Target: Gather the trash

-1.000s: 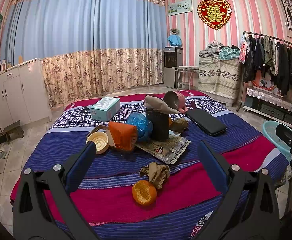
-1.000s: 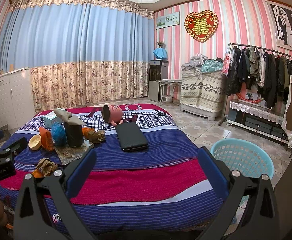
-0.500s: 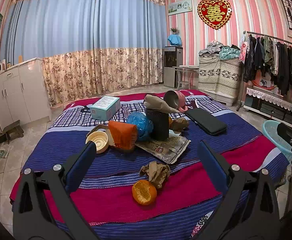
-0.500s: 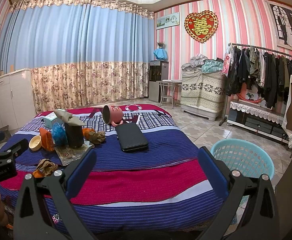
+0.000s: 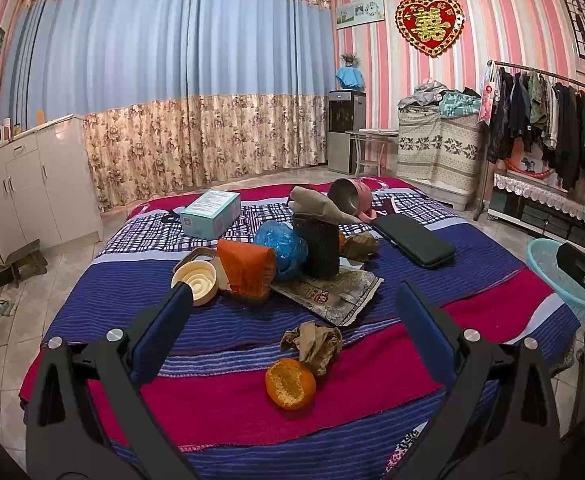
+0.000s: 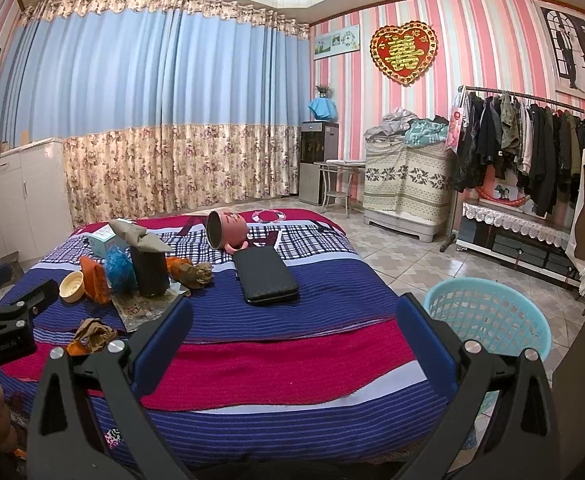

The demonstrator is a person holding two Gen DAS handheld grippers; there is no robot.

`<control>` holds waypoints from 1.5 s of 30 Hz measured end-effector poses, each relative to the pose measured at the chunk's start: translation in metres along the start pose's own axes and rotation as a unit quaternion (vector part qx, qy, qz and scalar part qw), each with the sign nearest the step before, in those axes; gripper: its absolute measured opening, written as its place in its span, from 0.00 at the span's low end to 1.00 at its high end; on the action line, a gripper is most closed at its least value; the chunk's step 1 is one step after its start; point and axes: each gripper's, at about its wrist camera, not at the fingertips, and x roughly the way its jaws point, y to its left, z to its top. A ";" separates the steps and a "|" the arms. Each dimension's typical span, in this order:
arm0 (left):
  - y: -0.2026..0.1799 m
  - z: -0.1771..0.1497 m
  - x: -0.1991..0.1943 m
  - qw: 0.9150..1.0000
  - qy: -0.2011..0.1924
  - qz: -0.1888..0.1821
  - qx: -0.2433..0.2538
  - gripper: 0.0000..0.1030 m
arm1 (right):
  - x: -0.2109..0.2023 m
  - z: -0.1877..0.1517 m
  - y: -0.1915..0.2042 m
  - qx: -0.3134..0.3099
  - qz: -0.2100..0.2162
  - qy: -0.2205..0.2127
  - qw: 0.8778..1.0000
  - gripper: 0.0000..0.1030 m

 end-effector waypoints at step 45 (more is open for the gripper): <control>0.020 -0.061 0.073 0.986 0.145 -0.079 -0.007 0.44 | 0.036 -0.019 -0.009 0.043 -0.005 0.079 0.996 0.96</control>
